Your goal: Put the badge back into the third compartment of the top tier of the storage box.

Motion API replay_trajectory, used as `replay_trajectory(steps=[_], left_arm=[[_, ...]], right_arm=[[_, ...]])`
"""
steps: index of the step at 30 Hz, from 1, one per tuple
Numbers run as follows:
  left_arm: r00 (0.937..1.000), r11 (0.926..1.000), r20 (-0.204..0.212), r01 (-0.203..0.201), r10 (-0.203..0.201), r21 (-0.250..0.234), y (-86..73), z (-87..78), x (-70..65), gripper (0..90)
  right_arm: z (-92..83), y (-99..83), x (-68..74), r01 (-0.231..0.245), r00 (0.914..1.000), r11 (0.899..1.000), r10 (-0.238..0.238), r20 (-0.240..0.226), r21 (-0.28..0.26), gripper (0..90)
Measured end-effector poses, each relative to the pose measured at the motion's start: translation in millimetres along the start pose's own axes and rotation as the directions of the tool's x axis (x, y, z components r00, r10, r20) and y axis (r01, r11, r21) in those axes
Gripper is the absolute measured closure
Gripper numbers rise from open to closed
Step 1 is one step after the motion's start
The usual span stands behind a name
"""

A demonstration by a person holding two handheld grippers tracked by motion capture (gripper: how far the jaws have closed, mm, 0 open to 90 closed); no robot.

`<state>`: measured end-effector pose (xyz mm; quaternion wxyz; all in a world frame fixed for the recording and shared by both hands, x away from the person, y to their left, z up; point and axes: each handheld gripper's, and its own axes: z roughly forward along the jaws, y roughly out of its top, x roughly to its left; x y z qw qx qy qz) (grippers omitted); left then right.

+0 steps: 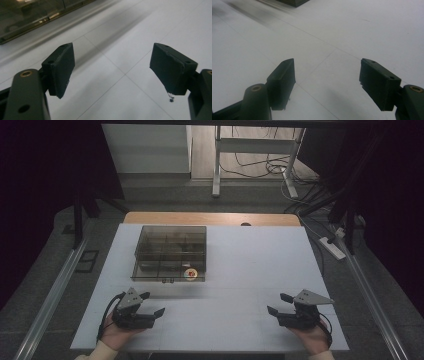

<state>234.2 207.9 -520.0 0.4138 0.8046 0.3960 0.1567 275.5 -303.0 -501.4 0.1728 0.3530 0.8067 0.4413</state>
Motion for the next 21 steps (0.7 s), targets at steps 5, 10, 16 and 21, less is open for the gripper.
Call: replay_trajectory(steps=[5, 10, 16, 21], left_arm=[[0.9999, 0.9997, 0.010, 0.008, -0.008, -0.021, 1.4, -3.6, 2.0, 22.5], [0.9999, 0.9991, 0.008, 0.013, -0.013, -0.040, 2.3, -6.7, 2.1, 22.5], [0.9998, 0.9985, 0.007, 0.021, -0.020, -0.051, 2.0, -9.3, 2.7, 22.4], [0.9992, 0.9978, 0.014, 0.037, -0.036, -0.056, 3.2, -8.7, 4.7, 22.5]], right_arm=[[3.7, -1.3, -0.4, 0.013, 0.9999, 1.000, -0.013, -0.009, 0.016, 29.1], [6.1, -3.2, -1.5, 0.016, 0.9998, 1.000, -0.016, -0.007, 0.026, 29.0], [5.6, -2.3, -2.2, 0.018, 0.9998, 1.000, -0.018, -0.006, 0.022, 29.0], [5.5, -2.0, -3.5, 0.023, 0.9997, 1.000, -0.023, -0.004, 0.021, 28.9]])
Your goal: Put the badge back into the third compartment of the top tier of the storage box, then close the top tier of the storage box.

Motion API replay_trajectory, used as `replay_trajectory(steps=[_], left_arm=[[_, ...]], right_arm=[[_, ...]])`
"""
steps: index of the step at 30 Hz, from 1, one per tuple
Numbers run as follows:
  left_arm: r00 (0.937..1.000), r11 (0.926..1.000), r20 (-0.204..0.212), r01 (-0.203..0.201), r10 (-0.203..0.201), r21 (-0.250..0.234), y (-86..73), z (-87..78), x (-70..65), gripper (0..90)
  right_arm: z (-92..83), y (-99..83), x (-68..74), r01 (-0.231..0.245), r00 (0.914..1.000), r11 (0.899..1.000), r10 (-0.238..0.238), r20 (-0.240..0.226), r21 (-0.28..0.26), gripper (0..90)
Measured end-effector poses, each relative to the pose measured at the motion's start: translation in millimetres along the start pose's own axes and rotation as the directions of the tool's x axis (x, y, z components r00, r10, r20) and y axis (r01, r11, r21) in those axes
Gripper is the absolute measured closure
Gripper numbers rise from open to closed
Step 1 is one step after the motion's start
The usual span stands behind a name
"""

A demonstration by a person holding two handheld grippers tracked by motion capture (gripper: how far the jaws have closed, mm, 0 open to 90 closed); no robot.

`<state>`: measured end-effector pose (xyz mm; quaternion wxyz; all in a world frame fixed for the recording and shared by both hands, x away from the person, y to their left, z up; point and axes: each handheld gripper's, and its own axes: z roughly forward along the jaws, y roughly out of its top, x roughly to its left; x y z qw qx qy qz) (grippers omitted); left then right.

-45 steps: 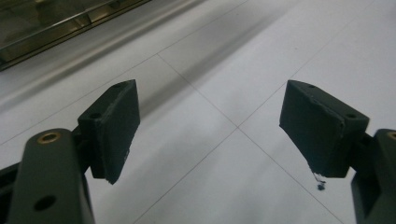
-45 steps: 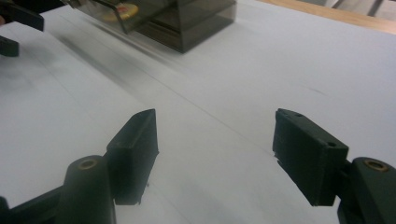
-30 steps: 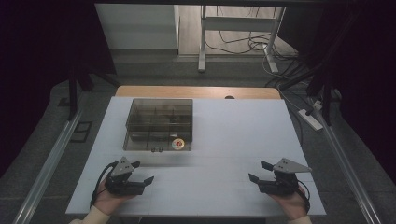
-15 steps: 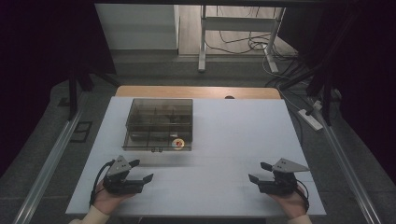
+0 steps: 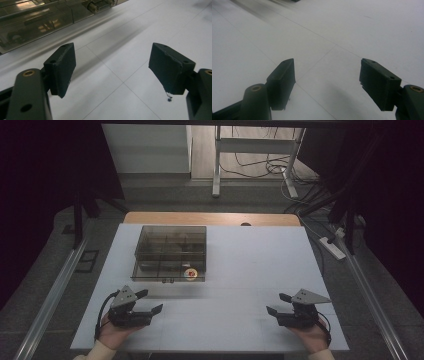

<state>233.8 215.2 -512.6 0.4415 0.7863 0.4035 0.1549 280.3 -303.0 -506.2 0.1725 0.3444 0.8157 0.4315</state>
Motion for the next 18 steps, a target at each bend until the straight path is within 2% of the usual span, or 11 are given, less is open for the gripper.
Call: replay_trajectory(steps=[3, 11, 18], left_arm=[[1.0000, 1.0000, -0.001, 0.000, 0.000, -0.004, 1.1, -1.4, 0.0, 22.5], [0.9999, 0.9993, 0.003, -0.016, 0.016, -0.034, 17.0, -5.0, -3.9, 23.4], [0.9994, 0.9988, 0.006, -0.033, 0.033, -0.037, 21.0, -6.2, -4.8, 29.1]], right_arm=[[0.0, -0.7, -1.2, -0.007, 1.0000, 1.000, 0.007, 0.000, -0.005, 28.9], [1.1, -0.1, -1.6, -0.008, 1.0000, 1.000, 0.008, 0.002, -0.003, 28.9], [0.2, -1.8, -2.9, -0.015, 0.9999, 1.000, 0.015, 0.001, 0.000, 28.8]])
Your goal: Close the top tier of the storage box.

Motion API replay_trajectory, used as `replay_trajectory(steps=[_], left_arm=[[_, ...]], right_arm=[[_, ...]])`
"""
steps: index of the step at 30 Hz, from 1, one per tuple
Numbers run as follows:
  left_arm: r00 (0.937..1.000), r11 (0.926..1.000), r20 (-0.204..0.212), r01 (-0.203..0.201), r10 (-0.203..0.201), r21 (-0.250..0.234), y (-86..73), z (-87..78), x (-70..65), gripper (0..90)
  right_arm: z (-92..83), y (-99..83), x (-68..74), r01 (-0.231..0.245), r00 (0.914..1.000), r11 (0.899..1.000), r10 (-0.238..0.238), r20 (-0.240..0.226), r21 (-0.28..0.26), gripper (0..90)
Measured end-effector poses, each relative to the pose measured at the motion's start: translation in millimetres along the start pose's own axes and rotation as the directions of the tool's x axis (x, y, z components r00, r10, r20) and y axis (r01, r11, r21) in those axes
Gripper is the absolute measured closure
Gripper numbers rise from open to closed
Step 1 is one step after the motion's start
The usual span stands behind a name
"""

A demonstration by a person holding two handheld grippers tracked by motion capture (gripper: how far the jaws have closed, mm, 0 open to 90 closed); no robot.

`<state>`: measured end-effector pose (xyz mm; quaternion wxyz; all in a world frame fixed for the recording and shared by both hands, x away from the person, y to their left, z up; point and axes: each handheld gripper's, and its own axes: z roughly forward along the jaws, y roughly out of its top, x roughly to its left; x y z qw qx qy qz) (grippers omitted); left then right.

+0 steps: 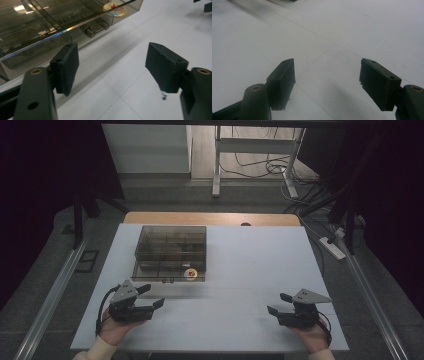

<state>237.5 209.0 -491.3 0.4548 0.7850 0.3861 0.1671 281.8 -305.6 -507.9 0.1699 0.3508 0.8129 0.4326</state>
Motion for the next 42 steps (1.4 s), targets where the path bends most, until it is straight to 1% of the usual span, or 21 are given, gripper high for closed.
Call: replay_trajectory(steps=[3, 6, 8, 11, 14, 15, 20, 24, 28, 32, 42], left_arm=[[0.9999, 0.9998, 0.005, -0.016, 0.016, -0.008, 0.9, -1.7, -1.1, 34.5], [0.9995, 0.9994, 0.012, -0.028, 0.028, -0.021, 0.5, -2.9, -0.7, 45.0], [0.9995, 0.9992, 0.005, -0.032, 0.032, -0.025, 0.3, -3.2, 0.1, 52.5], [0.9995, 0.9991, -0.014, -0.029, 0.029, -0.030, 0.2, -3.0, 2.1, 66.8], [0.9988, 0.9983, -0.029, -0.040, 0.039, -0.041, 0.2, -2.9, 4.1, 85.8], [0.9986, 0.9982, -0.035, -0.042, 0.041, -0.043, 0.4, -2.4, 5.0, 88.6], [0.9981, 0.9992, -0.057, -0.025, 0.024, -0.030, 1.6, 2.6, 9.5, 88.7], [0.9975, 0.9997, -0.069, -0.015, 0.014, -0.022, 3.0, 7.5, 12.2, 88.6], [0.9968, 0.9999, -0.079, -0.012, 0.011, -0.012, 3.5, 12.0, 14.6, 88.6], [0.9960, 0.9999, -0.089, -0.011, 0.010, -0.004, 4.4, 16.4, 17.0, 88.6], [0.9934, 0.9997, -0.113, -0.018, 0.020, 0.017, 4.9, 24.3, 19.7, 88.6]], right_arm=[[-0.1, 0.3, 0.7, 0.003, 1.0000, 1.000, -0.003, -0.001, 0.000, 28.6], [1.7, 0.0, 1.4, 0.007, 1.0000, 1.000, -0.007, -0.005, 0.009, 28.3], [2.7, -0.2, 1.8, 0.010, 0.9999, 1.000, -0.010, -0.006, 0.011, 28.2], [2.9, 0.1, 2.2, 0.012, 0.9999, 1.000, -0.012, -0.008, 0.011, 28.1], [3.4, -0.3, 1.9, 0.013, 0.9999, 1.000, -0.013, -0.007, 0.014, 27.9], [3.6, -0.4, 1.9, 0.013, 0.9999, 1.000, -0.013, -0.008, 0.015, 27.9], [4.4, -0.4, 2.1, 0.019, 0.9998, 1.000, -0.018, -0.012, 0.018, 27.2], [5.0, -0.4, 2.5, 0.024, 0.9997, 0.999, -0.024, -0.003, 0.023, 24.3], [4.7, -0.1, 1.8, 0.015, 0.9999, 1.000, -0.015, 0.004, 0.022, 20.4], [5.5, -0.5, 1.4, 0.013, 0.9999, 1.000, -0.013, 0.005, 0.027, 19.1], [7.6, -1.1, 2.6, 0.021, 0.9998, 0.999, -0.021, -0.006, 0.044, 18.9]])
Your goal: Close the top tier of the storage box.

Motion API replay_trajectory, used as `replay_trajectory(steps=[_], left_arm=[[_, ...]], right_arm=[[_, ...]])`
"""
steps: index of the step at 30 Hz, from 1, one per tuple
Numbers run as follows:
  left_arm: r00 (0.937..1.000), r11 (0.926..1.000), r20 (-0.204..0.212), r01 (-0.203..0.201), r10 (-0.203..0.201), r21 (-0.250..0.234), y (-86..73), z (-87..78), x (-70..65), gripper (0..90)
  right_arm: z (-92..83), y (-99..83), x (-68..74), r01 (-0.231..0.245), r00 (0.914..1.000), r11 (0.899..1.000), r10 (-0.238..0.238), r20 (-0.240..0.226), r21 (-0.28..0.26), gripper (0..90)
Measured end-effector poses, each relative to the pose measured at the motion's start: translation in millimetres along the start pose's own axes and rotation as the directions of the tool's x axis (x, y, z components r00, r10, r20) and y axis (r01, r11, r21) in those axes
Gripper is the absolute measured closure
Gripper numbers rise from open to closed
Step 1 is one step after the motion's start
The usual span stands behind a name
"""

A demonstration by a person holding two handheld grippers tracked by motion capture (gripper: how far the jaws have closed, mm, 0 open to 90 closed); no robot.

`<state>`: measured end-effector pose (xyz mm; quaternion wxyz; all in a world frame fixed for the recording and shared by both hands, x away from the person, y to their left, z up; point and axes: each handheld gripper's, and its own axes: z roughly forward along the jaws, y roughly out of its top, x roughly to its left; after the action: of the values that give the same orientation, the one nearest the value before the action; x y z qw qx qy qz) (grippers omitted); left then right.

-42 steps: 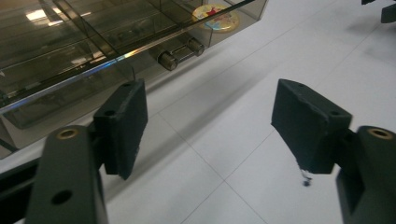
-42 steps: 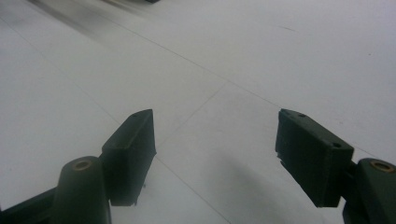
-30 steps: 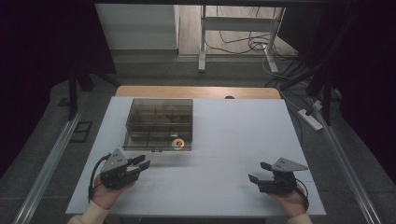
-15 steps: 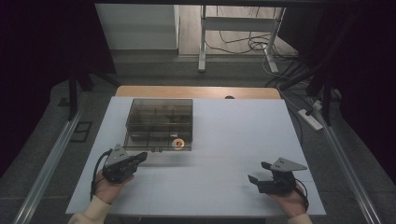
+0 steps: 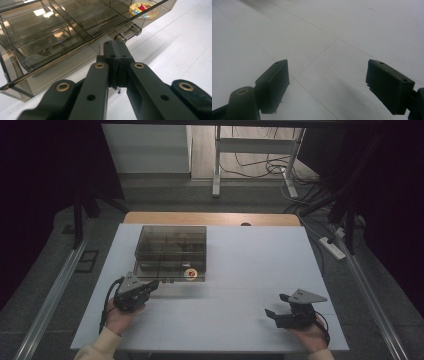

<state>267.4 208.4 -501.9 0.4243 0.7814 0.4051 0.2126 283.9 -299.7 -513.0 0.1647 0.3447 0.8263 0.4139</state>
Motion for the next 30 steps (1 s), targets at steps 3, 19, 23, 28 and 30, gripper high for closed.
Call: replay_trajectory(steps=[3, 19, 23, 28, 30], left_arm=[[1.0000, 1.0000, -0.008, -0.004, 0.004, 0.003, -0.3, 0.3, 0.6, 88.6], [0.9998, 0.9999, -0.013, -0.015, 0.015, 0.005, -2.7, 5.0, 2.3, 88.6], [0.9998, 0.9998, -0.005, -0.019, 0.019, 0.000, -2.2, 7.2, 3.0, 88.6], [0.9996, 0.9996, -0.002, -0.028, 0.028, -0.003, -1.3, 9.1, 1.5, 88.7], [0.9996, 0.9996, -0.001, -0.028, 0.028, -0.004, -1.1, 9.5, 1.8, 88.6]], right_arm=[[0.1, 0.1, 0.4, 0.004, 1.0000, 1.000, -0.004, 0.004, 0.003, 18.9], [1.0, -0.4, 0.3, 0.005, 1.0000, 1.000, -0.006, 0.004, 0.008, 19.0], [1.6, -0.5, 0.4, 0.005, 1.0000, 1.000, -0.005, 0.005, 0.013, 19.0], [1.8, -0.3, 0.0, 0.004, 1.0000, 1.000, -0.004, 0.005, 0.014, 19.1], [2.0, -0.5, 0.0, 0.006, 1.0000, 1.000, -0.006, 0.006, 0.015, 19.1]])
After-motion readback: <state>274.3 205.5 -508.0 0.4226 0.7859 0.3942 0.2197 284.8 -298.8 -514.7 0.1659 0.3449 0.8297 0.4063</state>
